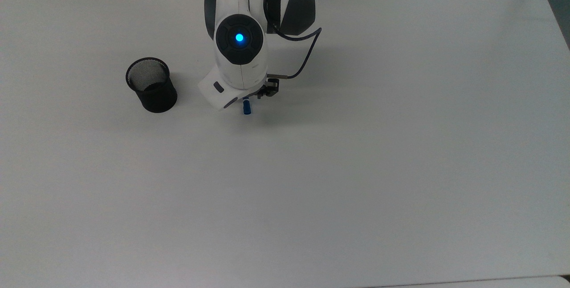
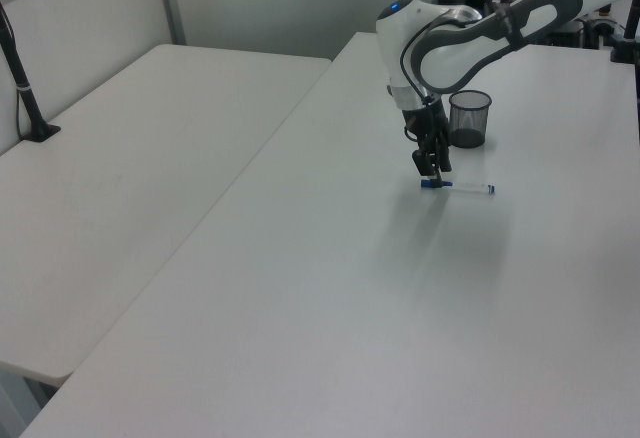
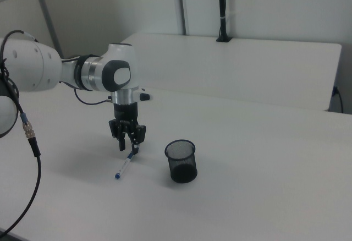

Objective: Insert the marker
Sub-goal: 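Close the gripper on the marker's blue-capped end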

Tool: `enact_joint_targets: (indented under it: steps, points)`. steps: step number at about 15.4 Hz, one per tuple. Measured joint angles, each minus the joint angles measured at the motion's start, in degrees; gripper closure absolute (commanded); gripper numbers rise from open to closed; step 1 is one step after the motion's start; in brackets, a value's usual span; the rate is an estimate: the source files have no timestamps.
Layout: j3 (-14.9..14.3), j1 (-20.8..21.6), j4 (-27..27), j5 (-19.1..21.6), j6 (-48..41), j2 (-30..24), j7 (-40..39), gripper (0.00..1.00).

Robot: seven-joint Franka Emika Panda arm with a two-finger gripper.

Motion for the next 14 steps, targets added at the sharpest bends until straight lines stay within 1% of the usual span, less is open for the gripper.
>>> enact_joint_targets:
  steps: [2,4,6,7,13,14]
  points:
    - [0.0,0.15,-0.02,-0.05,0.58,0.47,-0.11,0.6]
    - [0.0,0.2,-0.03,-0.09,0.84,0.82,-0.17,0.72]
    - [0.0,0.2,-0.04,-0.1,1.16,1.14,-0.21,0.82]
    - [0.0,0.2,-0.04,-0.11,1.28,1.23,-0.22,0.84]
    - [0.0,0.2,-0.01,-0.14,1.33,1.36,-0.26,0.84]
    - [0.0,0.2,-0.01,-0.14,1.33,1.36,-0.26,0.86]
